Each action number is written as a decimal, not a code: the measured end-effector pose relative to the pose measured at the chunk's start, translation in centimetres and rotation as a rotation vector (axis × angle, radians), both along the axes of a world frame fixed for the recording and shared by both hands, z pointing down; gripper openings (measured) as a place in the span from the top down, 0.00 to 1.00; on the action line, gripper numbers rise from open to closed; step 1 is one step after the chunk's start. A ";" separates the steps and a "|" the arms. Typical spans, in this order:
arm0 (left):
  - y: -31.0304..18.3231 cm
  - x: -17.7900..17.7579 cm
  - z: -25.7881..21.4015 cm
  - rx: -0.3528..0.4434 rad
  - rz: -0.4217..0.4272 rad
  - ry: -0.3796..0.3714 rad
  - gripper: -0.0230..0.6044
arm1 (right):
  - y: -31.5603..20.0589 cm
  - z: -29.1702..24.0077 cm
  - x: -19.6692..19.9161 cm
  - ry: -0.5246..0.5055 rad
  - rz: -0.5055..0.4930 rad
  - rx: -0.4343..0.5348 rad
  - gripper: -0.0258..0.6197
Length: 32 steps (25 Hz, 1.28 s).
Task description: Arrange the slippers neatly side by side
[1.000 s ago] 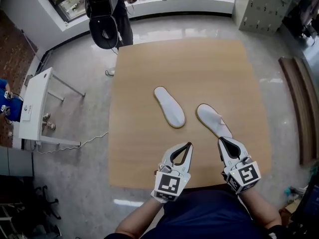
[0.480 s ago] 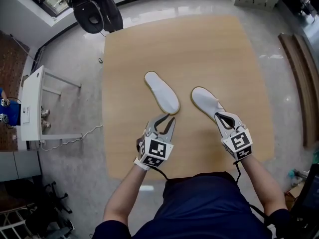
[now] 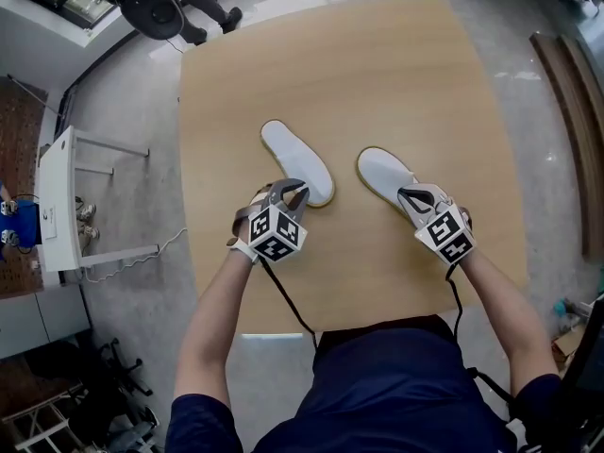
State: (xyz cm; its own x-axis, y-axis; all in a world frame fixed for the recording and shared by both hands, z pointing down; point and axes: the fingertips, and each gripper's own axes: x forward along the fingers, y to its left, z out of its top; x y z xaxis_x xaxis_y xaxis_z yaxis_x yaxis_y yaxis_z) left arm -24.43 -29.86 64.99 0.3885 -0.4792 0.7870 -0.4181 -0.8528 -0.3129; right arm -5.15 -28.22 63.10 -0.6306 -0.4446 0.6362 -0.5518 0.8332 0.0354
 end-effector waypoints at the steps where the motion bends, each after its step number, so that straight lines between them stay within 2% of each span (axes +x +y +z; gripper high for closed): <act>1: -0.5 -0.5 0.6 -0.014 0.021 -0.025 0.90 | -0.4 0.5 0.0 0.013 -0.016 0.002 0.95; 4: -1.5 -1.1 1.8 -0.038 0.109 -0.093 0.90 | -1.0 2.0 -0.1 0.070 -0.086 0.029 0.95; 8: -0.9 -0.2 3.1 -0.110 0.241 -0.154 0.81 | -0.5 4.1 0.1 0.123 -0.145 -0.004 0.95; 10: -0.6 0.1 3.9 -0.150 0.244 -0.162 0.80 | -0.1 5.2 0.3 0.155 -0.137 -0.039 0.95; 13: -0.3 0.6 5.1 -0.184 0.186 -0.124 0.82 | -0.1 6.2 0.5 0.134 -0.072 -0.085 0.95; 16: 0.1 1.1 5.5 -0.206 0.086 -0.058 0.88 | -0.1 6.5 0.6 0.089 -0.009 -0.126 0.95; 20: 0.2 1.6 5.9 -0.266 -0.118 0.081 0.89 | -0.5 6.8 0.4 0.079 0.035 -0.129 0.95; 24: 0.8 2.4 6.1 -0.261 -0.295 0.121 0.89 | -0.1 7.4 0.7 0.057 0.124 -0.161 0.95; 28: 1.7 3.1 6.1 -0.271 -0.523 0.146 0.89 | 0.3 7.5 1.1 0.036 0.239 -0.198 0.95; 32: 2.3 3.3 5.9 -0.295 -0.728 0.242 0.89 | 1.0 7.5 0.8 0.009 0.335 -0.237 0.95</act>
State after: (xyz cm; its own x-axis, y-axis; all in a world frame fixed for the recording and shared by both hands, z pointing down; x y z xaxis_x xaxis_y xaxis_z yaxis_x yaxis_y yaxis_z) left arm -21.17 -27.58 70.90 0.2355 -0.4636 0.8542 -0.9254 -0.3755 0.0514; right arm -4.39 -27.22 70.56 -0.4696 -0.4650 0.7505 -0.7945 0.5933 -0.1295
